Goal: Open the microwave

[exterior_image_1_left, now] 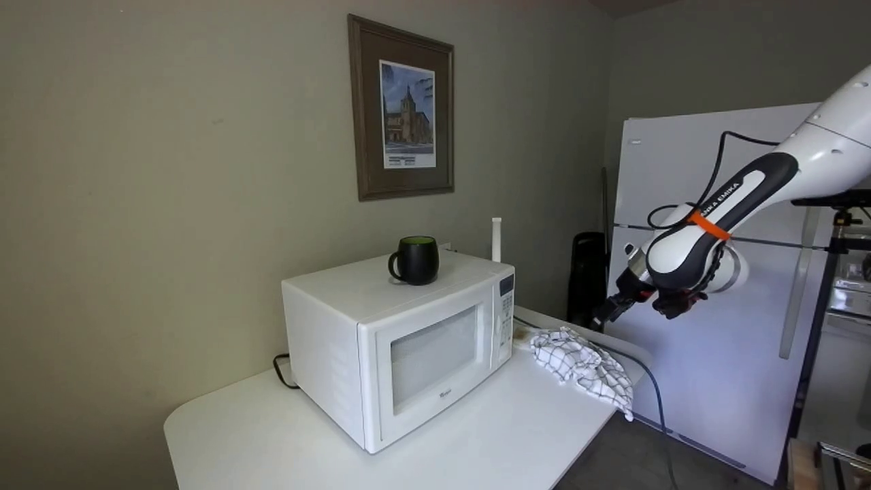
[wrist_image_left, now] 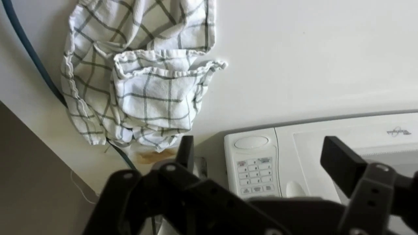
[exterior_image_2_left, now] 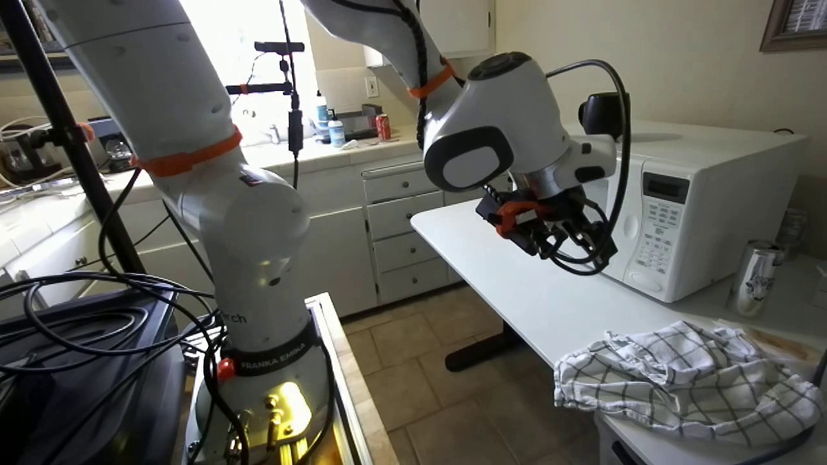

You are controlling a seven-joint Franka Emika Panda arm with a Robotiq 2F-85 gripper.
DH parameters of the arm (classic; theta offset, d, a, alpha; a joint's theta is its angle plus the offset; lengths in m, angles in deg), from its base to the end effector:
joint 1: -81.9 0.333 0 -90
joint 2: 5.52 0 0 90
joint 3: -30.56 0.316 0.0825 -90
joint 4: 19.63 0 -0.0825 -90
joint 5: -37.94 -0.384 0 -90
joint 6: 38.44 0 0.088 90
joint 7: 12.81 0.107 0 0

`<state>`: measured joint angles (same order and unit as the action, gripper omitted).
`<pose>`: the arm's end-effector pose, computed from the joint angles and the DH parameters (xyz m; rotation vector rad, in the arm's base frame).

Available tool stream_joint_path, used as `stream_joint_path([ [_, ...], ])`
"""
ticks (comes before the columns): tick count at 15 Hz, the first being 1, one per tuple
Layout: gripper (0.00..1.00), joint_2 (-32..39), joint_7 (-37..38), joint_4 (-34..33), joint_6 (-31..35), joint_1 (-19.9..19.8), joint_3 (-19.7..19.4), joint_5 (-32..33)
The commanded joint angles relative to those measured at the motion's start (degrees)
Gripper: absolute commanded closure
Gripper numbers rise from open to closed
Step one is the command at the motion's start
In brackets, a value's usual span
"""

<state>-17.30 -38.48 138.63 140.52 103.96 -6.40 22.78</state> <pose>0.4078 -0.1258 0.3200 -3.0154 0.1484 -0.8371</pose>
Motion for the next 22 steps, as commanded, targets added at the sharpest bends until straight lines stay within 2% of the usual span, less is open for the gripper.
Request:
stream_joint_path([
  [1,0.00,1.18,-0.61,-0.11,0.00,0.45,-1.41,0.00],
  [5,0.00,3.46,-1.63,-0.50,0.00,0.65,-3.27,0.00],
  [6,0.25,5.19,-1.34,-0.71,3.15,0.97,-2.85,-0.03],
  [7,0.25,5.61,-1.70,-0.61,4.48,1.65,-3.01,-0.36],
  [8,0.32,6.32,-2.49,-0.62,7.35,2.88,-3.65,-0.98],
  [10,0.50,6.10,-3.78,-0.61,11.40,5.91,-5.29,-0.68],
  [13,0.72,4.50,-0.77,-0.66,14.43,11.67,-8.73,1.71],
  [16,0.95,1.90,2.69,-1.14,12.72,20.16,-16.34,4.01],
  [17,0.99,0.50,3.10,1.51,14.79,21.86,-18.76,5.49],
  [19,1.00,0.65,2.85,-0.95,12.81,28.81,-27.08,6.77],
  [22,1.00,1.41,0.96,-1.00,13.69,36.66,-38.22,8.72],
])
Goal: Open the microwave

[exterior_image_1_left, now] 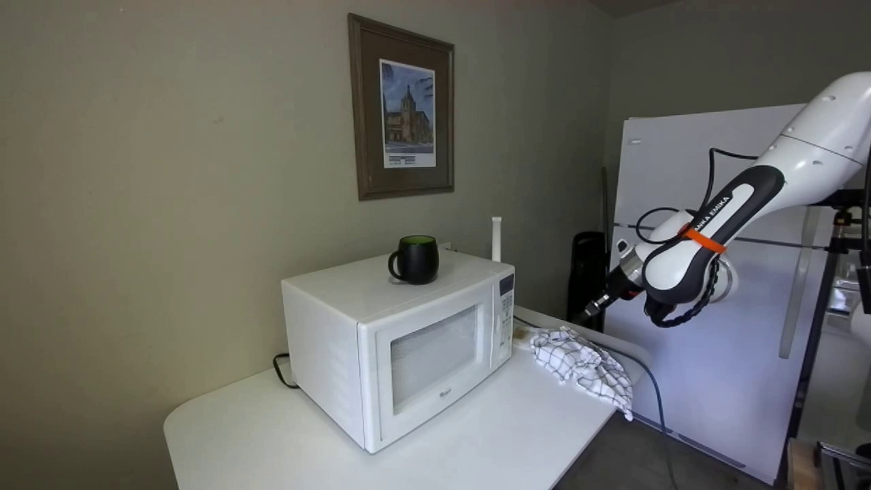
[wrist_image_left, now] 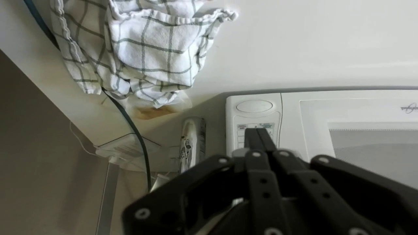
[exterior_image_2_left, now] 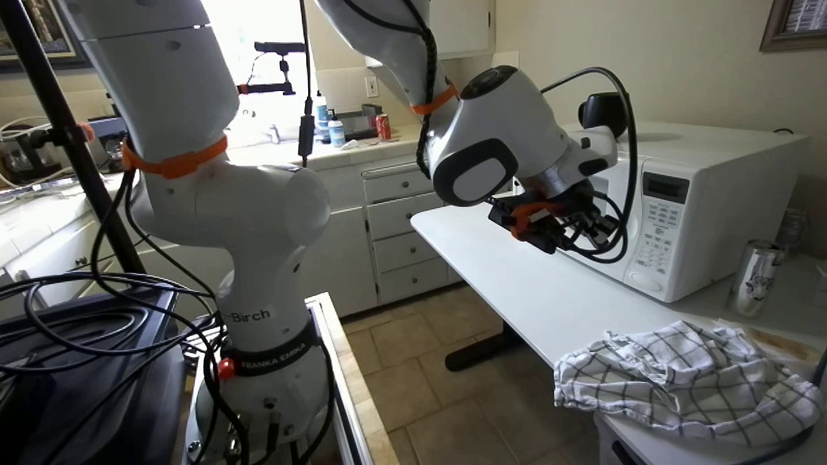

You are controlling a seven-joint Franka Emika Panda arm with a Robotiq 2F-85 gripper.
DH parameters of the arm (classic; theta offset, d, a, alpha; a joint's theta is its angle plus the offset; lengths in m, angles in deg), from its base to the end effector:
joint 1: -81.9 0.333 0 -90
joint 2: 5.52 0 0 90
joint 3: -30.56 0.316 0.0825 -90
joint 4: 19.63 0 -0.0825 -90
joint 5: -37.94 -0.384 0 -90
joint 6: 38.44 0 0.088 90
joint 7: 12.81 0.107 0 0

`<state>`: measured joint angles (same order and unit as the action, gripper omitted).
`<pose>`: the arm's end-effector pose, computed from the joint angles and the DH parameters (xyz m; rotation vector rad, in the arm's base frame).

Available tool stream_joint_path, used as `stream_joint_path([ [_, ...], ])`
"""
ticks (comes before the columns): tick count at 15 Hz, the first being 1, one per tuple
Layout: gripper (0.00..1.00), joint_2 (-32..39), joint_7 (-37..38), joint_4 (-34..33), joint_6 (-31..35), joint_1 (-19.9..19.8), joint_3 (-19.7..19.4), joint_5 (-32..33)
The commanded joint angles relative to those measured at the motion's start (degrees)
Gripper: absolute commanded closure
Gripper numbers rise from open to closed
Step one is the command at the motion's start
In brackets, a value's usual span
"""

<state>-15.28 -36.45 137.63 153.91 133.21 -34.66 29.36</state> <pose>0.4257 -0.1175 0.3187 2.9064 -0.0539 1.0406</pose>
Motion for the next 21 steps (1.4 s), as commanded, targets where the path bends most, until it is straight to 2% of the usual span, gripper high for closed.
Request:
stream_joint_path([
  [1,1.00,-0.63,-1.30,-0.02,0.71,10.33,-13.77,2.48],
  [5,1.00,2.51,-2.28,-0.10,3.96,22.45,-26.95,1.07],
  [8,1.00,5.87,-5.75,-0.10,5.81,30.80,-36.16,-0.11],
  [11,1.00,6.90,-10.93,0.48,5.85,36.36,-42.39,-1.99],
  [15,1.00,6.05,-18.77,0.14,5.26,41.56,-47.47,-6.22],
  [17,1.00,2.64,-20.78,-0.12,4.93,43.73,-49.32,-8.61],
  [18,1.00,5.48,-17.47,-0.03,4.88,40.83,-46.79,-5.99],
  [21,0.99,5.35,-17.69,-0.02,4.88,41.10,-46.98,-6.14],
])
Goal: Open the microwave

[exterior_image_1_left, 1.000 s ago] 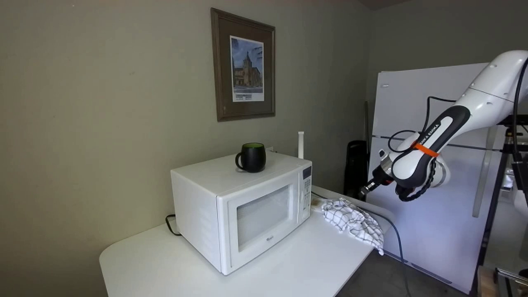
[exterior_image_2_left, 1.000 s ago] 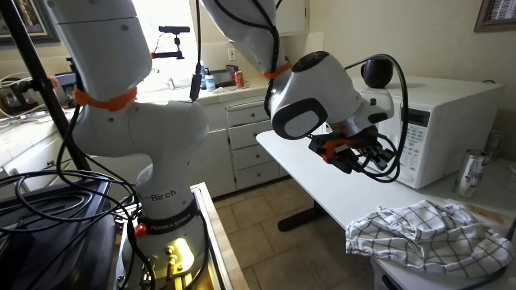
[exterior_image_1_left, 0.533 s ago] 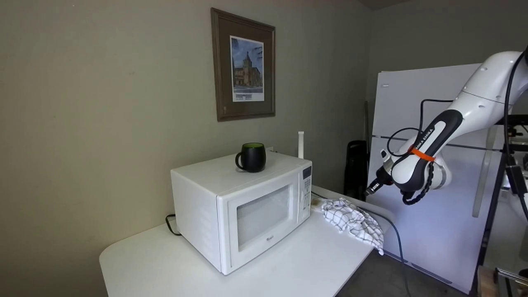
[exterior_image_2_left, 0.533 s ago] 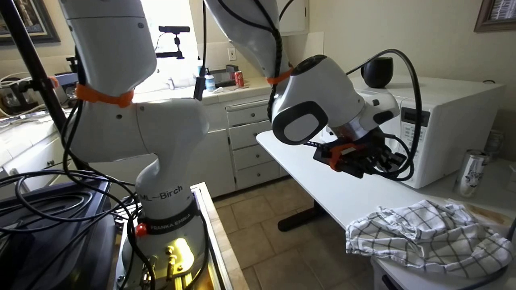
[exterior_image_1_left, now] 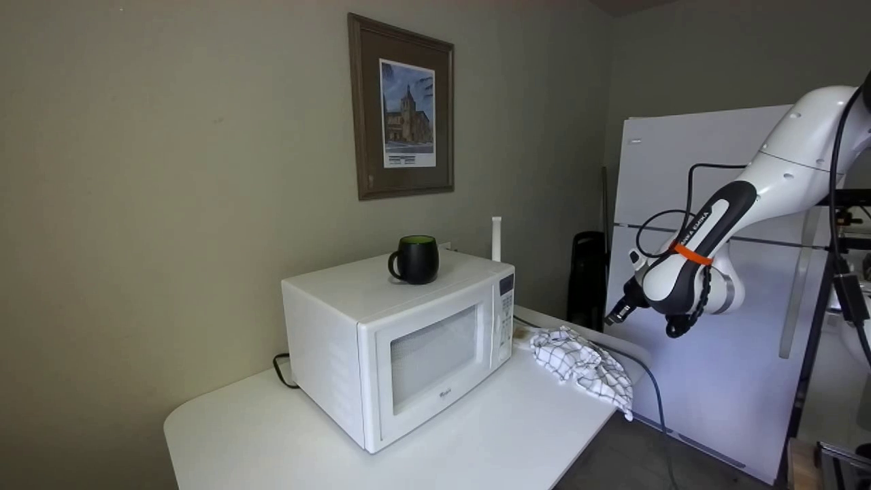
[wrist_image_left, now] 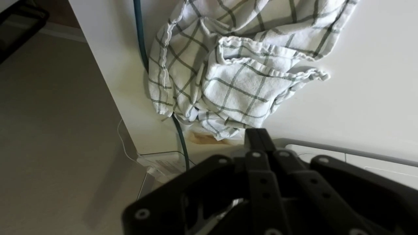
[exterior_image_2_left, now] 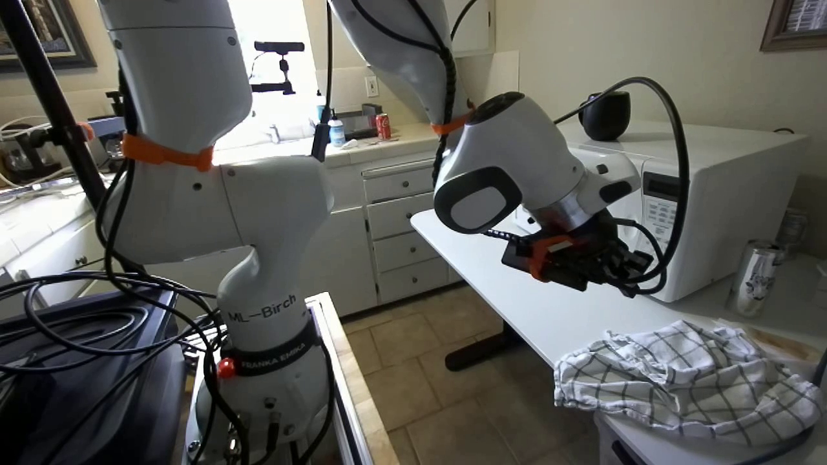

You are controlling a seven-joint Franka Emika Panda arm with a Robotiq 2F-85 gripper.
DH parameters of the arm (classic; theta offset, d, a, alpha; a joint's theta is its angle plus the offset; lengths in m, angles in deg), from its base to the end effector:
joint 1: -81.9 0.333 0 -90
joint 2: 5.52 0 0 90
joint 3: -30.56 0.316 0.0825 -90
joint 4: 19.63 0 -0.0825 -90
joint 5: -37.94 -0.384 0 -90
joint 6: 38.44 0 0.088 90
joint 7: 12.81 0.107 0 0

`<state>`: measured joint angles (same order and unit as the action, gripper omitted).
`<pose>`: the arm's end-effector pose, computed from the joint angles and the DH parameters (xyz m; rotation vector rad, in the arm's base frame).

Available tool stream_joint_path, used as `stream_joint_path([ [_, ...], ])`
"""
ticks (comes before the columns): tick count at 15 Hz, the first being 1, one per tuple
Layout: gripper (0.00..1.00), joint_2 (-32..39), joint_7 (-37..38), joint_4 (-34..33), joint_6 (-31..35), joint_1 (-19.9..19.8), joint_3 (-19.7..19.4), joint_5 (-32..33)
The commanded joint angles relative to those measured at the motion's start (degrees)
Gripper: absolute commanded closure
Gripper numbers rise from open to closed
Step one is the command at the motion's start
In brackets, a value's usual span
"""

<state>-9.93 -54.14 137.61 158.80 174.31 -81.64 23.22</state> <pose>0.4038 -0.1735 0.2852 2.7463 0.1084 0.8577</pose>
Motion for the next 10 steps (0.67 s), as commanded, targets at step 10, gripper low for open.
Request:
stream_joint_path([
  [10,1.00,-16.23,-3.71,-2.73,12.55,9.53,-8.30,-1.80],
])
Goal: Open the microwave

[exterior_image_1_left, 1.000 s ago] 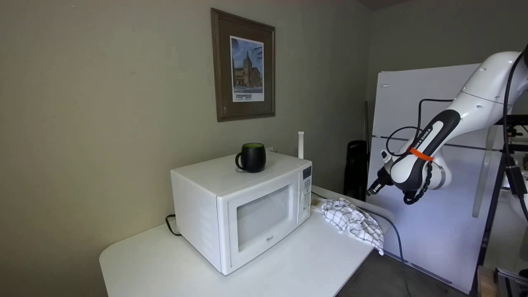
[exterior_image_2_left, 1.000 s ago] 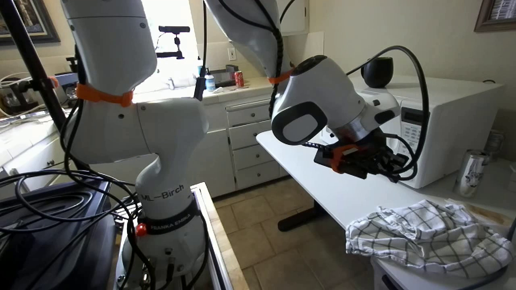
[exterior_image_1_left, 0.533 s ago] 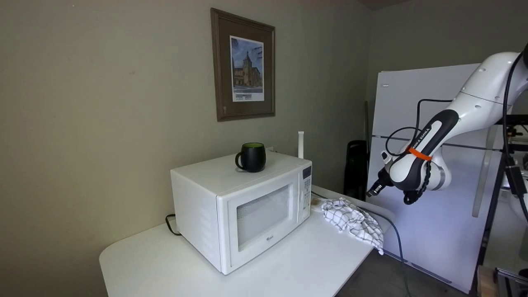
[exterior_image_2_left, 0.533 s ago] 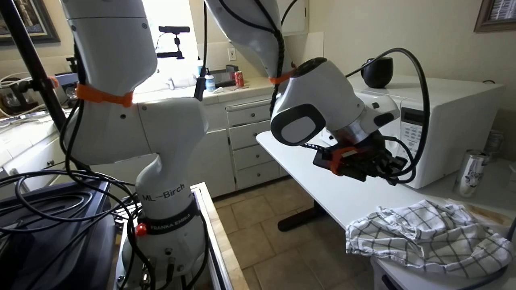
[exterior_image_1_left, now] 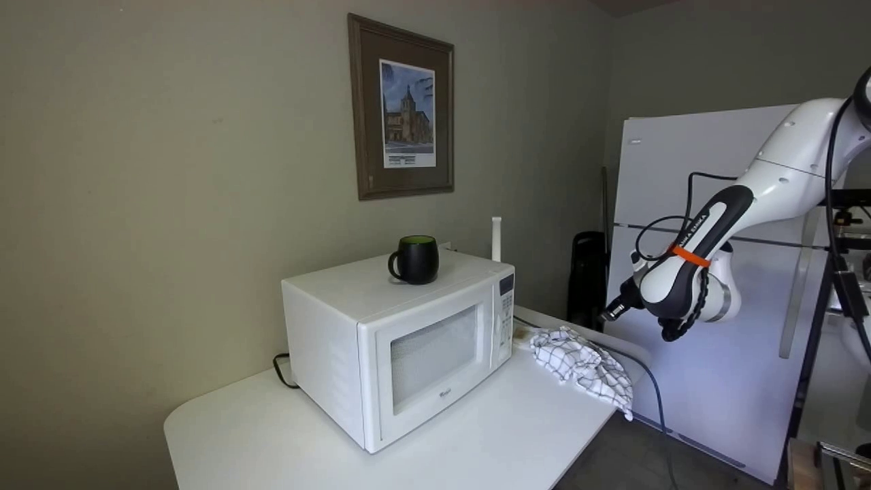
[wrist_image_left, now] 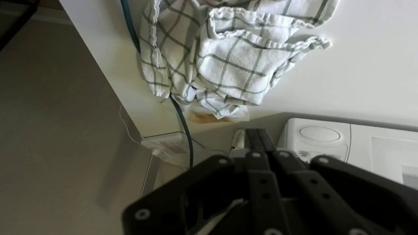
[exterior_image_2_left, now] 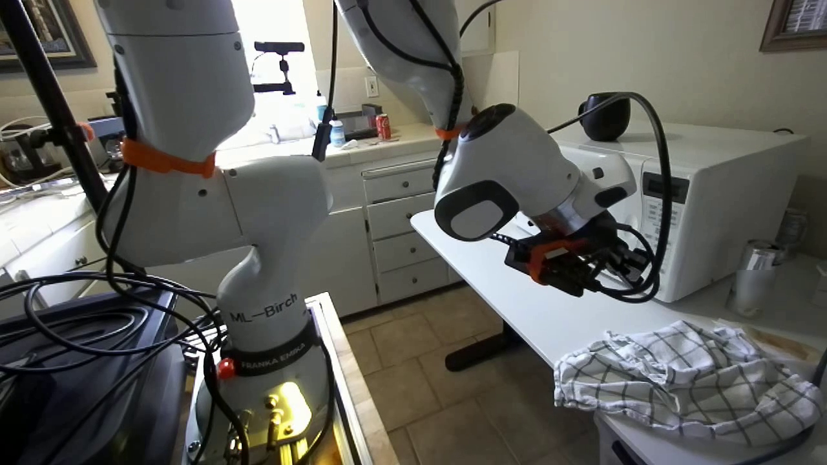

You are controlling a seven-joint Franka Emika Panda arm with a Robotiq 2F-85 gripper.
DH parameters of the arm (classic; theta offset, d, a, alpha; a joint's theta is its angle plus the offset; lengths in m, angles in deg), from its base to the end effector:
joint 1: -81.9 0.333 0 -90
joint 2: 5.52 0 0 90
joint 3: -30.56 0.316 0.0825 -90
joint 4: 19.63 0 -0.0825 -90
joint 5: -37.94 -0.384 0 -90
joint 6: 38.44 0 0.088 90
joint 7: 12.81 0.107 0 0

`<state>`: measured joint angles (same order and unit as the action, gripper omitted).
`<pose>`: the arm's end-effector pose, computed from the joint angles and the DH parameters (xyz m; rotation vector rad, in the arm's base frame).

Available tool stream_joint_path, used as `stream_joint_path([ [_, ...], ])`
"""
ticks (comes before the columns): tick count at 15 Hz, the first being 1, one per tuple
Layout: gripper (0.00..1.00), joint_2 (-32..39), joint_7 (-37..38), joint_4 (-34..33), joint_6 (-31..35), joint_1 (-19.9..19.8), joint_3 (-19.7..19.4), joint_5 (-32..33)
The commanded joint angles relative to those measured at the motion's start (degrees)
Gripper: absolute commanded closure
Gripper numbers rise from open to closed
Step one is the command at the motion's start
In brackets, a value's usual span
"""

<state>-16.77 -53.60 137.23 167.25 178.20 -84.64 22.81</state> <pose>0.4085 -0.1685 0.2800 2.7257 0.0284 1.0148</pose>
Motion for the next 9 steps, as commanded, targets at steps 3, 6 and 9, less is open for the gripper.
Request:
stream_joint_path([
  [3,1.00,-18.15,-5.75,-6.24,6.43,11.32,-11.70,4.24],
  [6,1.00,-26.06,-8.48,-12.19,7.60,17.86,-19.02,7.96],
  [9,1.00,-30.55,-8.68,-17.89,9.28,26.36,-25.18,6.69],
])
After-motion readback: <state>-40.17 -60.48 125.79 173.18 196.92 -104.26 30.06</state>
